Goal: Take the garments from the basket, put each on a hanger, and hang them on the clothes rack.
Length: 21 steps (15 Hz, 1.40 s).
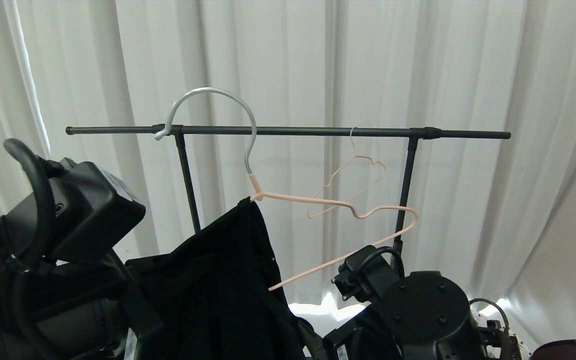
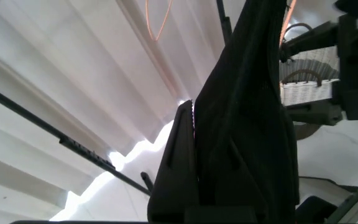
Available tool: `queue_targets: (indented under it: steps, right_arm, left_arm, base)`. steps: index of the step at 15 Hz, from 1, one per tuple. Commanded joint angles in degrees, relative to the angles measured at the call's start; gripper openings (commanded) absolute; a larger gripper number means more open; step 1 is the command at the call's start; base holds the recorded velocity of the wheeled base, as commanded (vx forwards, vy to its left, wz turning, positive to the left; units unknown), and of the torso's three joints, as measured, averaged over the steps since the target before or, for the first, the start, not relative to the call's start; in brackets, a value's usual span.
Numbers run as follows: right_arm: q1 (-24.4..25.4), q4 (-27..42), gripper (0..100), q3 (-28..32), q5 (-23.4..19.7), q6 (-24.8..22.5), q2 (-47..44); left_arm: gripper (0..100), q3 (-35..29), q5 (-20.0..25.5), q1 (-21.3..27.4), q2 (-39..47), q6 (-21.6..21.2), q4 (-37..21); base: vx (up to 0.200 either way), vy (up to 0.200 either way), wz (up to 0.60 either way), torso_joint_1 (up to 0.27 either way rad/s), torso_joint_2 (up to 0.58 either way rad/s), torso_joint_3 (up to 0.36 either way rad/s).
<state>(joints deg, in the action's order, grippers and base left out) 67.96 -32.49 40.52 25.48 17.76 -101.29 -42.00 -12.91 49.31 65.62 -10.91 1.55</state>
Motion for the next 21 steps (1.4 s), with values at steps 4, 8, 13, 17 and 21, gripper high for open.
queue_targets:
  steps: [4,8,13,17,21]
  right_arm:
    - [-1.4,0.1,100,-2.3,0.2,0.0,-1.2]
    - [-2.4,0.1,100,-4.8,0.9,-0.1,-0.4]
    - [-4.2,0.2,100,-7.9,3.6,-0.4,2.2]
    - [-6.9,0.4,100,-12.7,4.7,-2.3,5.9]
    - [-10.0,0.3,100,-13.7,6.3,-4.4,8.8]
  left_arm:
    - [0,-0.2,0.1,0.3,-0.5,0.0,0.0]
    - [0,-0.1,0.2,0.2,-1.4,0.0,0.1]
    - [0,0.2,0.2,0.0,-1.7,0.0,0.1]
    - [0,1.6,0.2,0.1,-2.5,-0.1,0.1]
    - [0,4.2,0.2,0.1,-2.9,-0.3,0.1]
  base:
    - [0.000,0.000,0.00,0.000,0.00,0.000]
    - [0.000,0.000,0.00,0.000,0.00,0.000]
    - [0.000,0.000,0.00,0.000,0.00,0.000]
    - [0.000,0.000,0.00,0.000,0.00,0.000]
    - [0.000,0.000,0.00,0.000,0.00,0.000]
